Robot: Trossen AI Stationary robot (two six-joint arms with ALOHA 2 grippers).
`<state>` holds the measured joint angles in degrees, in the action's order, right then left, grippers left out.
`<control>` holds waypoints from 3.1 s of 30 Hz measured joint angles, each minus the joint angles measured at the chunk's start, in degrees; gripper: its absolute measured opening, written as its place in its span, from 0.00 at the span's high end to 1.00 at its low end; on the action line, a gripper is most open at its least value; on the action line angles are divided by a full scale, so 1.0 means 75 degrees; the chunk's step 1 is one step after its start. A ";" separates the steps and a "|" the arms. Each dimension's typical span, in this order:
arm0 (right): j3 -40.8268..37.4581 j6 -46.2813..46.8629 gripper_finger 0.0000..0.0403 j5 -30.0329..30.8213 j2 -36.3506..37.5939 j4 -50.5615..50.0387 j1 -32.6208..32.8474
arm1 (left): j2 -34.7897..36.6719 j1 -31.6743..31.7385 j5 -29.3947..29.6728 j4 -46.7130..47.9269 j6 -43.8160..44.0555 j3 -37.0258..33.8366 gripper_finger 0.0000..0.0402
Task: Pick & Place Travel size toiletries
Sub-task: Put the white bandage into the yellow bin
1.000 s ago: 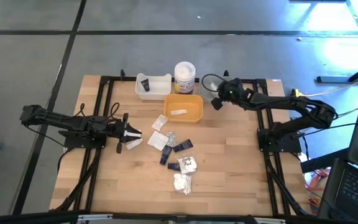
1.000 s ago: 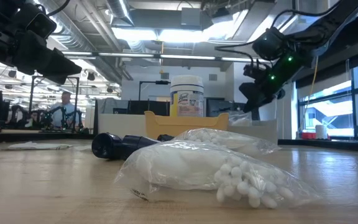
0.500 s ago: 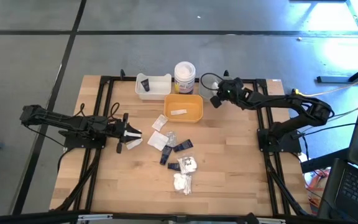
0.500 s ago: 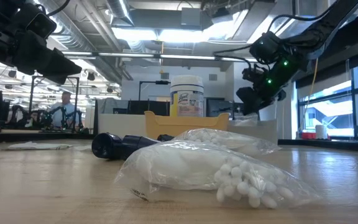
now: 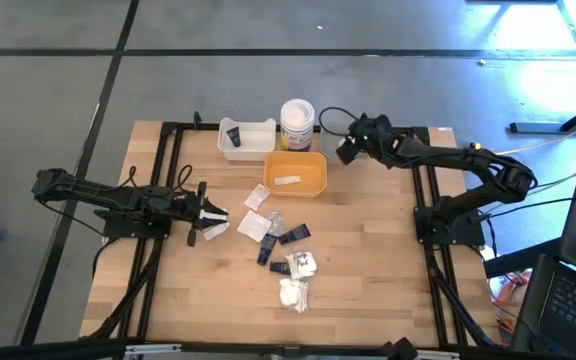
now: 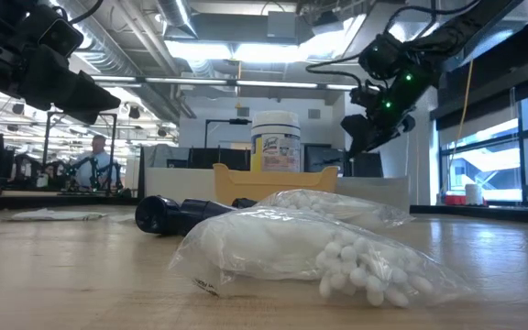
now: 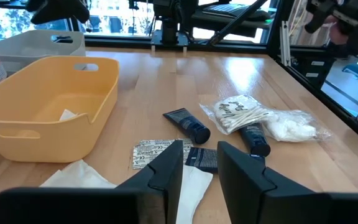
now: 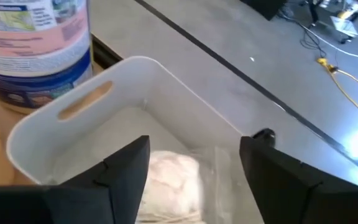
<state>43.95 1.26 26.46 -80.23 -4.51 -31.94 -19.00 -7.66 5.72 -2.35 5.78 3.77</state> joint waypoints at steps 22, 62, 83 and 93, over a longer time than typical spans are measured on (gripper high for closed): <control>0.1500 -0.0485 0.68 -0.0884 0.0778 -0.2024 0.0344 | 0.0003 0.0002 -0.0003 0.0003 0.0000 0.0000 0.76; 0.1460 -0.0106 0.98 -0.2514 0.3573 -0.4063 0.3778 | 0.0003 0.0000 -0.0002 0.0000 0.0000 0.0000 0.76; 0.1054 0.1600 0.99 -0.0230 0.3554 -0.3914 0.7577 | 0.0001 0.0002 0.0000 0.0000 0.0000 0.0000 0.76; 0.1054 0.2368 0.99 0.0179 0.3294 -0.3935 0.8993 | 0.0000 0.0000 0.0000 -0.0011 -0.0002 0.0000 0.76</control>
<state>51.86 19.02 27.80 -55.52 -34.02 35.50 -19.00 -7.66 5.72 -2.43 5.77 3.77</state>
